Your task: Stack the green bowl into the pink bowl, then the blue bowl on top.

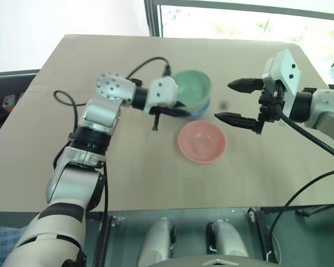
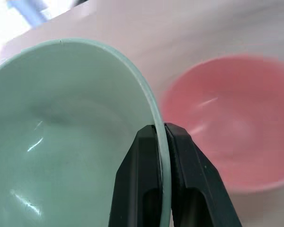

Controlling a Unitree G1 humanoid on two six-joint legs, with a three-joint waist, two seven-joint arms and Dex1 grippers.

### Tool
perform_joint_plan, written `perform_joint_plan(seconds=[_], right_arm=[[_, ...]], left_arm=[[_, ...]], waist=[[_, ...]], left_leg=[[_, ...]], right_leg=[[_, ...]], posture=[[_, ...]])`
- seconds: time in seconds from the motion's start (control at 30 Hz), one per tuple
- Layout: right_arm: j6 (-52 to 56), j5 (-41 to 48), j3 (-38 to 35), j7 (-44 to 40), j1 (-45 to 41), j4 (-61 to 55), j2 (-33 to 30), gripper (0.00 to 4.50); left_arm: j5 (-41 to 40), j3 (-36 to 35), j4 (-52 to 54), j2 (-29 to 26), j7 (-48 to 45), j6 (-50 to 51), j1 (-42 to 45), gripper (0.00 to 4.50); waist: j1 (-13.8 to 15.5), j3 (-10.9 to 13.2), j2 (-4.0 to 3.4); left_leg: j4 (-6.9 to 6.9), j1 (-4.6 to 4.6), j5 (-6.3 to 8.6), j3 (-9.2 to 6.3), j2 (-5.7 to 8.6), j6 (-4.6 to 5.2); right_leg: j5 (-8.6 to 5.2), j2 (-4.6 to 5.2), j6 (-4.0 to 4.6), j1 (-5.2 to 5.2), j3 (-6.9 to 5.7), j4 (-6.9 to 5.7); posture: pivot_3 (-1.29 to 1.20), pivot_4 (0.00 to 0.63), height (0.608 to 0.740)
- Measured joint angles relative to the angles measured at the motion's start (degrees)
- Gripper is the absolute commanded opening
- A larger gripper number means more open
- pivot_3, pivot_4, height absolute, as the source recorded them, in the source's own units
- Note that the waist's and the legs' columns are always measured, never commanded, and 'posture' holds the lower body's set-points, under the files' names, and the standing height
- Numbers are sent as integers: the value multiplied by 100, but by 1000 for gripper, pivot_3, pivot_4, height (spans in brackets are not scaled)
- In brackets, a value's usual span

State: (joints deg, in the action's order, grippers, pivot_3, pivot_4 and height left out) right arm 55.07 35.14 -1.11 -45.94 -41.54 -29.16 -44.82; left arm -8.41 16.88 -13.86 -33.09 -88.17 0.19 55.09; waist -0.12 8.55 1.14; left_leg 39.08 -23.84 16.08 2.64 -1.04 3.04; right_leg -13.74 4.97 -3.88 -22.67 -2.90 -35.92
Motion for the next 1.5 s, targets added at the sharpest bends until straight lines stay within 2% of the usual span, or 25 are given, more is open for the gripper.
perform_joint_plan(seconds=[0.1,0.3,0.5,0.63,0.83,1.03,1.13,1.27,1.37,1.5], right_arm=[[-37,-25,14,17,0,0,0,4500],[-37,-41,16,89,9,-10,-1,4500],[-54,-80,16,150,36,-11,-11,4500],[-85,-84,18,140,59,-11,-34,4500],[-168,-119,51,118,61,-2,-83,4500],[-435,-454,444,95,-7,364,10,4500],[-842,-943,967,93,-351,1034,263,4500],[-1357,-1489,1372,12,-760,1903,584,4500],[-1677,-1772,1602,-34,-1018,2432,867,4500],[-2426,-2323,2001,-210,-1419,3531,1463,4500]], left_arm=[[-183,234,635,-25,-304,387,-211,61],[-232,377,885,-108,-410,416,-285,61],[-249,357,759,-17,-408,-50,-284,2066],[-316,270,633,110,-327,-270,-296,3641],[-769,-42,662,14,-195,602,-314,3641],[-1051,-744,707,-179,607,1539,-527,3641],[-1394,-1506,1075,-365,1551,2548,-1075,3641],[-1745,-2245,1765,-628,2353,3416,-1797,3641],[-1914,-2577,2136,-784,2645,3757,-2206,3641],[-2338,-3253,2970,-1174,3007,4418,-3297,3641]], waist=[[-7,0,0],[35,0,0],[97,0,0],[95,0,0],[79,0,0],[77,-1,0],[-7,0,0],[-62,0,0],[-72,0,0],[-80,1,-2]], left_leg=[[14,3,0,-9,-1,1],[14,7,2,-7,-2,5],[13,1,9,-3,2,16],[16,1,10,-3,4,17],[17,5,9,-2,-3,17],[17,5,9,1,-3,17],[16,7,9,2,-17,16],[13,6,9,2,-17,15],[12,8,8,2,-17,14],[10,10,7,2,-19,10]], right_leg=[[0,0,0,0,9,-2],[1,-1,0,0,20,-6],[1,1,-1,0,20,-3],[1,2,-2,0,21,-5],[2,-2,-3,-1,23,-8],[3,-1,-5,0,26,-7],[5,-2,-8,-2,29,-8],[5,0,-8,-2,27,-4],[5,0,-9,-1,27,-3],[5,-2,-8,-2,25,-3]], posture=[[0,150,740],[0,150,740],[0,150,740],[0,150,740],[0,150,740],[0,150,740],[0,150,740],[0,150,740],[0,150,740],[0,150,740]])
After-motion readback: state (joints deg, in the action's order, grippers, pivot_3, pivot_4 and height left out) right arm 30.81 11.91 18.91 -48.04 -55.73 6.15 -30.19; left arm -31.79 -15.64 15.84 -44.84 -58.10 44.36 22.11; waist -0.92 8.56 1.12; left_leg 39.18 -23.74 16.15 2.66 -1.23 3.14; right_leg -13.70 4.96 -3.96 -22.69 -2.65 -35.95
